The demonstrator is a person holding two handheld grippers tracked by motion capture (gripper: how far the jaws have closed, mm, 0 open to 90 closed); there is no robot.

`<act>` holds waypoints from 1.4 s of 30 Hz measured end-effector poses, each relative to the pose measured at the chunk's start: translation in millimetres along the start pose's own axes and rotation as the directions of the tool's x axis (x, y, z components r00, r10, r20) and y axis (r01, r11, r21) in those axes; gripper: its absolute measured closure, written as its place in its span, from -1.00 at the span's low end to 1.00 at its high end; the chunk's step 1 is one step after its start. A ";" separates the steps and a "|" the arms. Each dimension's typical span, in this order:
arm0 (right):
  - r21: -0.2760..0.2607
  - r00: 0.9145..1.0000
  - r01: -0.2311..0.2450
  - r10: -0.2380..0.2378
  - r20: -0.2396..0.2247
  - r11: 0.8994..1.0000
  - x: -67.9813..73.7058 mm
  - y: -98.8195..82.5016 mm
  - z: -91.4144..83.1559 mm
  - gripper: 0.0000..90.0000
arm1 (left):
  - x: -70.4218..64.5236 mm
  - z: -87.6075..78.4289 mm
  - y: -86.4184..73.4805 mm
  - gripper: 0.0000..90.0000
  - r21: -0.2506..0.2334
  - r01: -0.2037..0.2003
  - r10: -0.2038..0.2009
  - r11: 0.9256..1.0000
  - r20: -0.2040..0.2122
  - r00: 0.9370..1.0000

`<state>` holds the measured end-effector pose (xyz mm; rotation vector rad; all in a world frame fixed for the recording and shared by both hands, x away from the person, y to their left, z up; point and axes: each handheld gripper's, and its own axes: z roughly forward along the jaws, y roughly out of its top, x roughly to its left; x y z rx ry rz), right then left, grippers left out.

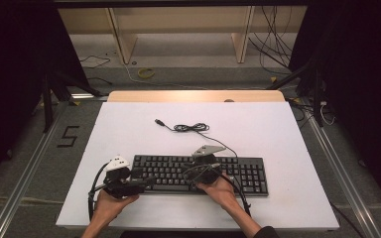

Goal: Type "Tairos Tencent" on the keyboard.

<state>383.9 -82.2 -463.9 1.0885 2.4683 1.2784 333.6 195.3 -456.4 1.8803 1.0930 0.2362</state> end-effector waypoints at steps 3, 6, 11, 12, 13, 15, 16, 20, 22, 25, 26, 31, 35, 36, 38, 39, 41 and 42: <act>0.012 1.000 -0.005 0.005 0.009 1.000 0.6 2.6 5.1 0.99 | -0.8 -1.5 -1.8 -0.25 -0.010 0.001 -0.001 1.000 0.004 1.000; 0.028 1.000 -0.002 0.002 0.019 1.000 1.5 4.7 9.8 1.00 | -1.4 -3.0 -3.2 -0.26 -0.015 -0.004 0.004 1.000 0.006 1.000; 0.055 0.999 -0.005 0.003 0.036 0.998 1.1 5.0 16.5 1.00 | -1.0 -4.3 -5.6 -0.28 -0.014 0.000 0.000 1.000 0.006 1.000; 0.061 0.999 -0.002 0.000 0.042 0.998 0.5 4.5 18.0 1.00 | -1.0 -4.4 -5.9 -0.28 -0.015 0.001 -0.001 1.000 0.006 1.000; 0.067 0.999 -0.001 -0.002 0.045 0.998 0.0 3.9 19.1 1.00 | -1.0 -4.6 -6.2 -0.28 -0.017 0.002 -0.002 1.000 0.007 1.000; 0.073 0.999 -0.007 0.003 0.053 0.997 -0.5 3.1 20.1 1.00 | -1.1 -4.9 -6.4 -0.29 -0.019 0.002 -0.002 1.000 0.007 1.000; 0.075 0.999 -0.006 0.002 0.052 0.997 -0.8 2.8 20.5 1.00 | -1.1 -5.1 -6.6 -0.29 -0.020 0.003 -0.003 1.000 0.007 1.000; 0.081 0.998 -0.001 -0.004 0.062 0.997 -0.2 2.3 21.5 1.00 | -1.3 -5.8 -6.9 -0.29 -0.019 0.003 -0.003 1.000 0.006 1.000; 0.081 0.998 0.004 -0.010 0.070 0.997 0.0 0.0 22.9 1.00 | -1.5 -6.2 -6.9 -0.29 -0.021 0.002 -0.002 1.000 0.005 1.000; 0.087 0.997 0.011 -0.018 0.076 0.996 1.6 -0.4 22.2 1.00 | -1.2 -6.6 -7.3 -0.30 -0.022 0.001 -0.001 1.000 0.004 1.000; 0.088 0.997 0.009 -0.015 0.075 0.996 1.4 -0.3 22.2 1.00 | -1.1 -6.6 -7.4 -0.29 -0.022 0.001 -0.001 1.000 0.003 1.000; 0.085 0.997 0.000 -0.007 0.077 0.996 1.3 -0.2 22.0 1.00 | 0.2 -6.4 -7.7 -0.29 -0.022 0.004 -0.004 1.000 -0.001 1.000; 0.074 0.997 -0.017 0.012 0.071 0.997 0.6 0.0 20.4 1.00 | 1.4 -6.4 -7.8 -0.29 -0.023 0.005 -0.005 1.000 -0.004 1.000; 0.065 0.998 -0.021 0.017 0.068 0.998 0.3 0.0 19.3 0.98 | 1.6 -6.4 -7.6 -0.29 -0.023 0.002 -0.002 1.000 -0.005 1.000; 0.054 0.998 -0.028 0.025 0.064 0.998 0.3 0.6 16.7 0.93 | 1.6 -6.4 -7.5 -0.30 -0.024 0.002 -0.002 1.000 -0.005 1.000; 0.048 0.998 -0.029 0.026 0.061 0.998 0.1 0.7 15.5 0.91 | 1.4 -6.4 -7.5 -0.30 -0.024 0.004 -0.004 1.000 -0.005 1.000; 0.040 0.998 -0.032 0.030 0.055 0.999 0.2 0.5 12.7 0.88 | 1.6 -6.2 -7.5 -0.30 -0.027 0.008 -0.008 1.000 -0.006 1.000; 0.034 0.998 -0.033 0.032 0.051 0.999 0.4 0.2 11.3 0.86 | 1.9 -6.2 -7.4 -0.30 -0.028 0.009 -0.010 1.000 -0.008 1.000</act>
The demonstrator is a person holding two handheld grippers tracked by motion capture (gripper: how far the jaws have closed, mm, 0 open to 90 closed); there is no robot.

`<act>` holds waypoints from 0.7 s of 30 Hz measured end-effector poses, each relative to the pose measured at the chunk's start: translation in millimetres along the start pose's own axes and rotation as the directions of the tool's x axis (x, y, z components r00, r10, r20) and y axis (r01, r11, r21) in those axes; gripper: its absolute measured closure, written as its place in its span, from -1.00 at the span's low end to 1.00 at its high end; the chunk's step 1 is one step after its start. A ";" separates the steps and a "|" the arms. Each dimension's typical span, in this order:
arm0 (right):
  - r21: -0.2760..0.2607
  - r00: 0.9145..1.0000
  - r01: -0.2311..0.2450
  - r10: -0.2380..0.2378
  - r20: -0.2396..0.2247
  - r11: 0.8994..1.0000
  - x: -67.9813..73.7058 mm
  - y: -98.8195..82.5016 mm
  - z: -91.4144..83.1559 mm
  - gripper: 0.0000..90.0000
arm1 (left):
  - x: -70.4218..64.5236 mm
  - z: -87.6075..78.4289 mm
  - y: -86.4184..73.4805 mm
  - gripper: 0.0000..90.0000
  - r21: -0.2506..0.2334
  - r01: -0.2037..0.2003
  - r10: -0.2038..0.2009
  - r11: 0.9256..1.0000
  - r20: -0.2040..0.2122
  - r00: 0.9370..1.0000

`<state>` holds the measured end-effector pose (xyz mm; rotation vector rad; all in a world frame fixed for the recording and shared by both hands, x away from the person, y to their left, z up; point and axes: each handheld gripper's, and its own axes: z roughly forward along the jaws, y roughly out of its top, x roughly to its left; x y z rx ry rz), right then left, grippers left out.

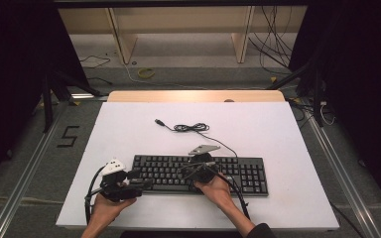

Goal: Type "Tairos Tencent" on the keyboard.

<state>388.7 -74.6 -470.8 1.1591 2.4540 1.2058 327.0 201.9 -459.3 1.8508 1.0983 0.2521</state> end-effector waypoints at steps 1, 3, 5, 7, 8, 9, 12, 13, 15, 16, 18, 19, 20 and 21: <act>-0.003 1.000 -0.005 0.004 -0.005 1.000 0.1 -0.3 -1.7 0.85 | 0.4 0.0 0.2 -0.30 0.000 0.000 0.000 1.000 0.000 1.000; -0.015 1.000 -0.006 0.005 -0.014 1.000 -0.3 -0.7 -4.3 0.82 | 1.0 -0.2 0.7 -0.30 -0.003 0.002 -0.002 1.000 -0.002 1.000; -0.021 1.000 -0.008 0.007 -0.025 1.000 -0.6 -1.6 -6.9 0.75 | 1.4 0.0 1.2 -0.30 -0.006 0.005 -0.005 1.000 -0.003 1.000; -0.029 0.999 -0.012 0.011 -0.037 1.000 -0.8 -2.9 -9.6 0.69 | 2.0 0.5 1.9 -0.31 -0.004 0.005 -0.005 1.000 -0.002 1.000; -0.036 0.999 -0.010 0.009 -0.044 0.999 -0.9 -3.7 -11.0 0.65 | 2.2 0.8 2.1 -0.31 -0.004 0.006 -0.006 1.000 -0.001 1.000; -0.040 0.999 -0.010 0.008 -0.051 0.999 -0.8 -4.4 -12.7 0.58 | 2.2 1.2 2.4 -0.32 -0.003 0.009 -0.009 1.000 -0.001 1.000; -0.048 0.997 -0.012 0.008 -0.074 0.999 -0.3 -6.9 -18.0 0.36 | 2.7 2.3 3.5 -0.34 -0.007 0.006 -0.006 1.000 -0.003 1.000; -0.052 0.997 -0.009 0.005 -0.082 0.999 -0.1 -8.0 -20.0 0.30 | 2.9 2.5 4.1 -0.34 -0.004 0.004 -0.004 1.000 -0.002 1.000; -0.056 0.996 0.000 -0.005 -0.085 0.998 0.6 -10.3 -24.0 0.15 | 3.6 3.4 5.5 -0.34 -0.005 0.003 -0.003 1.000 -0.006 1.000; -0.055 0.996 0.001 -0.005 -0.088 0.998 1.1 -11.5 -26.0 0.08 | 3.9 3.8 6.2 -0.35 -0.006 0.006 -0.006 1.000 -0.008 1.000; -0.064 0.996 0.008 -0.014 -0.093 0.998 1.4 -13.9 -29.9 -0.02 | 4.9 4.8 8.0 -0.35 -0.007 0.003 -0.003 1.000 -0.010 1.000; -0.068 0.995 0.011 -0.017 -0.096 0.998 1.3 -14.8 -32.2 -0.06 | 5.4 5.4 9.0 -0.34 -0.008 0.001 -0.002 1.000 -0.015 1.000; -0.075 0.995 0.014 -0.022 -0.097 0.997 0.6 -15.6 -34.9 -0.08 | 5.7 6.1 10.0 -0.34 -0.010 0.005 -0.005 1.000 -0.016 1.000; -0.081 0.995 0.013 -0.021 -0.100 0.997 -0.6 -16.0 -37.7 -0.10 | 6.4 6.8 11.0 -0.32 -0.011 0.002 -0.002 1.000 -0.017 1.000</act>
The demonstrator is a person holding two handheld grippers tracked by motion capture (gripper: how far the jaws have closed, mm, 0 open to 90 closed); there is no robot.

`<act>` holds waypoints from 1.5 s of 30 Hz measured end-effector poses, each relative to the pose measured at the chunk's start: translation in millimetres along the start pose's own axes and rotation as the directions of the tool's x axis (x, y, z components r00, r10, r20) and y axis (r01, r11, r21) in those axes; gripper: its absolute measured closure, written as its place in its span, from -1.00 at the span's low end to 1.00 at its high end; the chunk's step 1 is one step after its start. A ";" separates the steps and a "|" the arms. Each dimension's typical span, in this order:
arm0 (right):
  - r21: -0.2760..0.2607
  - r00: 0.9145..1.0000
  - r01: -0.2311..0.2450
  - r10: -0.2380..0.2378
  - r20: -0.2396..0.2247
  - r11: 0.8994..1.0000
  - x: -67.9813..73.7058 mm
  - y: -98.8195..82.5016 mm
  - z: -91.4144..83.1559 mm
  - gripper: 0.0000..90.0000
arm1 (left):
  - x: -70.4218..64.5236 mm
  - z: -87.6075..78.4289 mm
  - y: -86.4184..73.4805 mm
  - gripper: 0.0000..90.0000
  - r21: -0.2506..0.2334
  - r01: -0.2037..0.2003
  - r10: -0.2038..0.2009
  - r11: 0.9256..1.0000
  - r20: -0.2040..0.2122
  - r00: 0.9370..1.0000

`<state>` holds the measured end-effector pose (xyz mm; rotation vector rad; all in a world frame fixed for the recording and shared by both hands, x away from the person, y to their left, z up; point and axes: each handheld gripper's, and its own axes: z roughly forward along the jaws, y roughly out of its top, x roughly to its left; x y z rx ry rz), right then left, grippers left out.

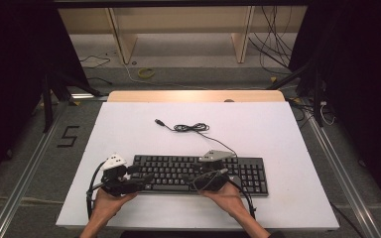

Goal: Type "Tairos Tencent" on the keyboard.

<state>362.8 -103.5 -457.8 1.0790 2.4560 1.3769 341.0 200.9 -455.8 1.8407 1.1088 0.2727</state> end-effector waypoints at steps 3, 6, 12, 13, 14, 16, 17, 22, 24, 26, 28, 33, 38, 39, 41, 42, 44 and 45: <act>-0.022 1.000 -0.014 0.014 -0.005 1.000 -4.6 -0.9 -8.8 -0.11 | 0.5 2.4 2.4 -0.25 0.002 -0.006 0.006 1.000 0.000 1.000; -0.034 1.000 -0.023 0.023 0.001 0.999 -9.0 -2.1 -14.6 -0.14 | -0.5 5.3 3.6 -0.17 0.006 -0.010 0.010 1.000 -0.002 1.000; -0.040 1.000 -0.029 0.029 0.005 0.999 -12.6 -5.7 -20.2 -0.19 | 0.8 10.6 6.8 0.04 0.016 -0.015 0.015 1.000 -0.006 1.000; -0.041 1.000 -0.029 0.029 0.005 0.999 -12.6 -6.1 -20.5 -0.20 | 1.0 11.5 7.6 0.09 0.018 -0.021 0.021 1.000 -0.005 1.000; -0.041 1.000 -0.026 0.026 0.005 0.999 -12.4 -6.6 -20.9 -0.20 | 0.8 12.5 8.5 0.16 0.021 -0.026 0.026 0.999 -0.004 1.000; -0.035 1.000 -0.024 0.025 0.002 0.999 -11.7 -7.5 -21.8 -0.19 | 0.5 15.1 10.2 0.27 0.029 -0.034 0.035 0.999 -0.005 0.999; -0.035 1.000 -0.023 0.023 0.002 0.999 -11.4 -8.0 -22.1 -0.19 | 0.4 16.5 10.9 0.33 0.035 -0.040 0.040 0.999 -0.002 0.999; -0.033 1.000 -0.018 0.018 0.000 0.999 -10.2 -10.9 -23.1 -0.19 | -1.4 23.7 14.4 0.66 0.056 -0.069 0.070 0.996 -0.005 0.998; -0.031 1.000 -0.019 0.019 -0.001 0.999 -9.7 -12.2 -23.7 -0.20 | -1.7 26.6 15.8 0.77 0.061 -0.071 0.072 0.996 0.000 0.997; -0.028 1.000 -0.018 0.018 -0.001 0.999 -9.4 -13.3 -24.4 -0.20 | -2.0 29.3 16.5 0.87 0.068 -0.070 0.070 0.995 0.005 0.998; -0.030 1.000 -0.018 0.018 -0.003 0.999 -9.1 -14.3 -25.1 -0.20 | -1.8 32.0 17.1 0.94 0.078 -0.075 0.075 0.994 0.007 0.997; -0.031 1.000 -0.017 0.017 -0.004 0.999 -8.0 -17.1 -27.2 -0.20 | -5.4 40.6 20.9 0.97 0.102 -0.091 0.089 0.991 0.019 0.996; -0.032 1.000 -0.015 0.015 -0.005 0.999 -6.7 -19.9 -29.0 -0.22 | -8.4 51.6 24.4 0.97 0.132 -0.097 0.096 0.987 0.014 0.995; -0.033 1.000 -0.013 0.013 -0.005 0.999 -6.7 -20.4 -29.3 -0.22 | -7.9 53.8 24.5 0.98 0.138 -0.090 0.089 0.986 0.013 0.996; -0.031 1.000 -0.015 0.015 -0.006 0.999 -6.5 -21.5 -29.6 -0.23 | -6.6 56.8 24.2 0.97 0.156 -0.088 0.088 0.984 0.011 0.996; -0.031 1.000 -0.016 0.015 -0.006 0.999 -6.5 -21.9 -29.9 -0.23 | -6.1 57.9 23.9 0.97 0.164 -0.089 0.089 0.982 0.009 0.996; -0.033 1.000 -0.014 0.013 -0.006 0.999 -6.2 -22.3 -30.5 -0.24 | -5.9 60.2 23.0 0.97 0.167 -0.083 0.083 0.983 0.005 0.997; -0.036 1.000 -0.013 0.013 -0.007 0.999 -6.1 -22.5 -30.6 -0.24 | -5.5 61.2 22.7 0.97 0.172 -0.082 0.083 0.982 0.003 0.997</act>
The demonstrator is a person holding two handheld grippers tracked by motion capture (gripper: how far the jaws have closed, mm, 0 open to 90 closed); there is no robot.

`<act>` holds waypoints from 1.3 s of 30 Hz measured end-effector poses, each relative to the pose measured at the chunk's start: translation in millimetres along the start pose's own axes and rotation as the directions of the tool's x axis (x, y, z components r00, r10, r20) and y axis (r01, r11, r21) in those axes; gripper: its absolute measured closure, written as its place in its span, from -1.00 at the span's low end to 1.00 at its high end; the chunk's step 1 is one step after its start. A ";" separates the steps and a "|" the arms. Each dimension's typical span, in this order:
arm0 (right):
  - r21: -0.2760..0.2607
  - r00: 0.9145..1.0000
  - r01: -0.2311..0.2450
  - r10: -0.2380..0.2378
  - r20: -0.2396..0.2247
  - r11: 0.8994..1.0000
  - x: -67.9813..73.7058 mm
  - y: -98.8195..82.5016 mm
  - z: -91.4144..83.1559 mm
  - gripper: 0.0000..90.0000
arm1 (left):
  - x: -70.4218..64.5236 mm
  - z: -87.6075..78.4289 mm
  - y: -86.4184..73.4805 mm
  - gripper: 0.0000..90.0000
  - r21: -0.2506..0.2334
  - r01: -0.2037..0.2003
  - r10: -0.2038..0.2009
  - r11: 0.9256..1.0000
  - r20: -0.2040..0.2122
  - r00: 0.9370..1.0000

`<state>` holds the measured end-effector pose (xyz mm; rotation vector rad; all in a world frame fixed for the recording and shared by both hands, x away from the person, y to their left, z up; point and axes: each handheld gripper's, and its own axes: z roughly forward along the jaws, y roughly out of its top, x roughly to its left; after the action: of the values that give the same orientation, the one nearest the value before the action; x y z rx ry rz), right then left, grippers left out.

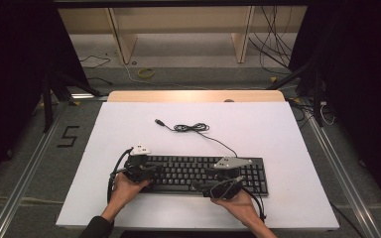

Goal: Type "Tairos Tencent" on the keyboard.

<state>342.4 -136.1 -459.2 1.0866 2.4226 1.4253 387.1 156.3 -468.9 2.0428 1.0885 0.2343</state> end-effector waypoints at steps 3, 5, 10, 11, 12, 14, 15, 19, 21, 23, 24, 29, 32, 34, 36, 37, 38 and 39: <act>-0.004 1.000 0.001 -0.001 0.000 1.000 0.5 -0.1 -0.7 -0.25 | 1.2 2.2 0.0 0.98 0.012 -0.003 0.004 1.000 -0.006 1.000; -0.007 1.000 0.001 -0.001 0.000 1.000 1.1 -0.4 -1.2 -0.26 | 1.3 3.3 0.1 0.97 0.014 -0.002 0.002 1.000 -0.009 1.000; -0.006 1.000 0.001 -0.001 -0.002 1.000 1.6 -0.8 -2.0 -0.26 | 1.4 6.2 -0.6 0.98 0.023 -0.002 0.002 1.000 -0.014 1.000; -0.006 1.000 0.001 -0.001 -0.002 1.000 1.6 -0.9 -2.1 -0.26 | 1.3 6.5 -0.5 0.98 0.021 0.001 0.000 1.000 -0.014 1.000; -0.006 1.000 0.001 -0.001 -0.003 1.000 1.5 -0.9 -2.2 -0.26 | 1.3 6.7 -0.2 0.98 0.022 0.000 0.000 1.000 -0.014 1.000; -0.006 1.000 0.001 -0.001 -0.002 1.000 1.4 -0.9 -2.2 -0.26 | 1.1 8.4 -0.6 0.98 0.041 0.000 0.001 0.999 -0.019 1.000; -0.005 1.000 0.000 0.000 -0.001 1.000 1.4 -0.9 -2.1 -0.26 | 1.2 8.9 -1.7 0.98 0.034 -0.004 0.004 0.999 -0.017 1.000; -0.003 1.000 -0.001 0.001 0.001 1.000 1.3 -1.1 -2.2 -0.26 | 0.0 9.0 -2.9 0.98 0.032 -0.001 0.002 0.999 -0.019 1.000; -0.003 1.000 -0.002 0.002 0.000 1.000 1.1 -1.4 -1.6 -0.26 | -0.8 9.2 -2.5 0.98 0.030 0.002 -0.001 1.000 -0.023 1.000; -0.002 1.000 0.000 0.000 -0.001 1.000 1.3 -1.8 -1.2 -0.26 | -0.2 8.5 -2.1 0.98 0.033 -0.004 0.005 0.999 -0.022 1.000; -0.002 1.000 0.000 0.000 -0.001 1.000 1.4 -1.8 -1.2 -0.26 | 0.0 8.0 -2.0 0.98 0.030 -0.002 0.002 1.000 -0.020 1.000; -0.009 1.000 -0.003 0.003 -0.001 1.000 0.7 -1.0 -1.9 -0.26 | 0.0 3.3 -0.1 0.97 0.010 0.002 -0.002 1.000 -0.024 1.000; -0.009 1.000 -0.002 0.002 -0.001 1.000 0.7 -1.0 -2.3 -0.26 | -0.7 1.6 0.5 0.96 0.007 -0.002 0.002 1.000 -0.019 1.000; -0.011 1.000 -0.002 0.002 -0.002 1.000 0.9 -1.0 -2.3 -0.26 | -1.1 1.2 0.8 0.94 0.007 -0.004 0.004 1.000 -0.018 1.000; -0.011 1.000 -0.001 0.000 -0.003 1.000 1.3 -0.9 -2.2 -0.26 | -1.3 0.8 0.9 0.91 -0.001 0.004 -0.004 1.000 -0.015 1.000; -0.011 1.000 0.000 0.000 -0.003 1.000 1.3 -0.9 -2.2 -0.26 | -1.2 0.1 1.1 0.87 -0.005 0.007 -0.007 1.000 -0.016 1.000; -0.009 1.000 -0.001 0.001 -0.002 1.000 1.2 -0.9 -2.1 -0.26 | -0.9 -1.0 1.3 0.84 -0.006 0.004 -0.004 1.000 -0.014 1.000; -0.008 1.000 -0.003 0.003 -0.002 1.000 1.4 -0.9 -2.0 -0.26 | -1.0 -1.9 1.5 0.83 -0.012 0.010 -0.010 1.000 -0.011 1.000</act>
<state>340.0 -136.9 -458.5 1.0884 2.4159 1.4363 386.5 156.1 -466.4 2.0269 1.1013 0.2463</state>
